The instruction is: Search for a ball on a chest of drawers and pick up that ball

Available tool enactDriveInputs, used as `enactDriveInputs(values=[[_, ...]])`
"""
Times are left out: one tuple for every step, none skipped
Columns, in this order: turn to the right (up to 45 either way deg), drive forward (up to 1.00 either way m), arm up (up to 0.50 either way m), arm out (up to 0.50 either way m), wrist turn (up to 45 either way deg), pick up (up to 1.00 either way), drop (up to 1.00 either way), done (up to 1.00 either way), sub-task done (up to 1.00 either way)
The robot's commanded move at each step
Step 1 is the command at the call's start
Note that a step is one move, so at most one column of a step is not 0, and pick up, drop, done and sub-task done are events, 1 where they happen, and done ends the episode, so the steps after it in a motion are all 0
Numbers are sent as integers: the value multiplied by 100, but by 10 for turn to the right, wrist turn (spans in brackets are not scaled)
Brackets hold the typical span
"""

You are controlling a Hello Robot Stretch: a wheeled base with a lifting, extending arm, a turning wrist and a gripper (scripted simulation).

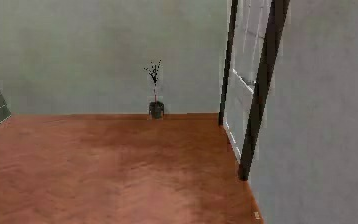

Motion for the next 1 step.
enactDriveInputs(values=[[-450, 0, 0, 0, 0, 0, 0, 0, 0]])
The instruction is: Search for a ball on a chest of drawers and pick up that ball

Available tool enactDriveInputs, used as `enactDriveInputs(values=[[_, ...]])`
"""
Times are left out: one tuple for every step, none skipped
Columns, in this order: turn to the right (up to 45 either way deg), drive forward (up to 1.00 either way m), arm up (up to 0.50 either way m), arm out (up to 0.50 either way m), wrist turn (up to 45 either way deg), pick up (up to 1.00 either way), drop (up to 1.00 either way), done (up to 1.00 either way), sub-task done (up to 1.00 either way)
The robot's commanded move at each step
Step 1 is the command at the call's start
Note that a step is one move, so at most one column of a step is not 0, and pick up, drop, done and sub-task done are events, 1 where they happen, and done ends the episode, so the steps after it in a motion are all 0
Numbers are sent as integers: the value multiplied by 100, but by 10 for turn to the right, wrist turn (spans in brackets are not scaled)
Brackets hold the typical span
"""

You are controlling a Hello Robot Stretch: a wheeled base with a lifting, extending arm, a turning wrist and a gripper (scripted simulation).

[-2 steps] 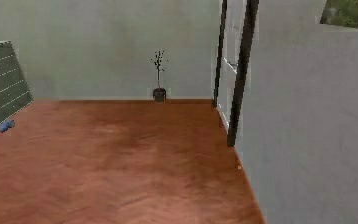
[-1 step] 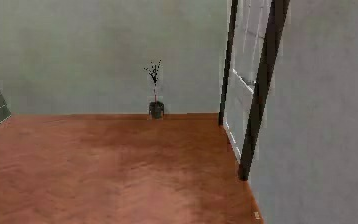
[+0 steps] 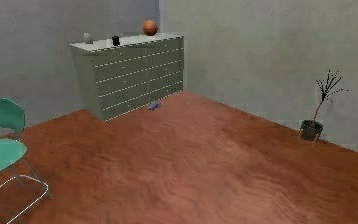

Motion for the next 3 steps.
enactDriveInputs(values=[[-210, 0, 0, 0, 0, 0, 0, 0, 0], [0, 100, 0, 0, 0, 0, 0, 0, 0], [-30, 0, 0, 0, 0, 0, 0, 0, 0]])
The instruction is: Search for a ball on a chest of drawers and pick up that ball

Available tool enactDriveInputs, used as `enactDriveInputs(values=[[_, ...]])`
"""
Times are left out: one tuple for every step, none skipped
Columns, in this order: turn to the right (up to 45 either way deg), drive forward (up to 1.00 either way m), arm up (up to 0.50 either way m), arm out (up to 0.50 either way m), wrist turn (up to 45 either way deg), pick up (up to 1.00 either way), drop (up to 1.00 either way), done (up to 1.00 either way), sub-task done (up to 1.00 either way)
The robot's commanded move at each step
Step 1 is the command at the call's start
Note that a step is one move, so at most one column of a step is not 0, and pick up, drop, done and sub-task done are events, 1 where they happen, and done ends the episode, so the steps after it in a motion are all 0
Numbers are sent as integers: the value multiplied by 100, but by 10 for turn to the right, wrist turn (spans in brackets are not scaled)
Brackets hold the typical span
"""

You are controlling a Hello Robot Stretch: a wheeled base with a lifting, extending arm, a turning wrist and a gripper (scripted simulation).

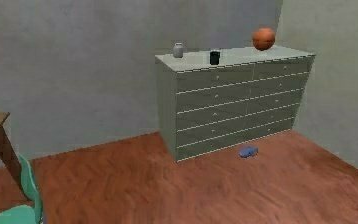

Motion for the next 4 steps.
enactDriveInputs(values=[[0, 75, 0, 0, 0, 0, 0, 0, 0], [450, 0, 0, 0, 0, 0, 0, 0, 0], [90, 0, 0, 0, 0, 0, 0, 0, 0], [0, 100, 0, 0, 0, 0, 0, 0, 0]])
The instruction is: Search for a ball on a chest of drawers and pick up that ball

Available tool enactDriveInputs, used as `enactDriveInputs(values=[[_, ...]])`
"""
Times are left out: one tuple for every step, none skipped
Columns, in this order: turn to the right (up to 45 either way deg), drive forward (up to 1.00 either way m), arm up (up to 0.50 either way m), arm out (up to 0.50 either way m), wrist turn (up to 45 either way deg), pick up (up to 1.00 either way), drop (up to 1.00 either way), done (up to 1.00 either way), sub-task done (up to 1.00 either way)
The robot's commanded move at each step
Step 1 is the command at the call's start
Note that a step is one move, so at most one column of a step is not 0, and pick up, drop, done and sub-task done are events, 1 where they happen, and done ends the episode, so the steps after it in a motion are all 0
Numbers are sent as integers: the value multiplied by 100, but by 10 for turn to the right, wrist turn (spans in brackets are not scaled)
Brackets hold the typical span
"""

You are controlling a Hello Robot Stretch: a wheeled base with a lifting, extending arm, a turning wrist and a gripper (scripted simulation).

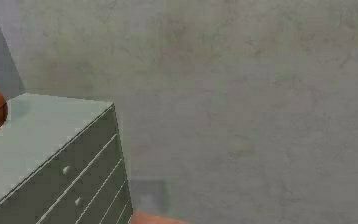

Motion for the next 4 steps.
enactDriveInputs(values=[[60, 0, 0, 0, 0, 0, 0, 0, 0], [0, 5, 0, 0, 0, 0, 0, 0, 0], [-450, 0, 0, 0, 0, 0, 0, 0, 0], [-450, 0, 0, 0, 0, 0, 0, 0, 0]])
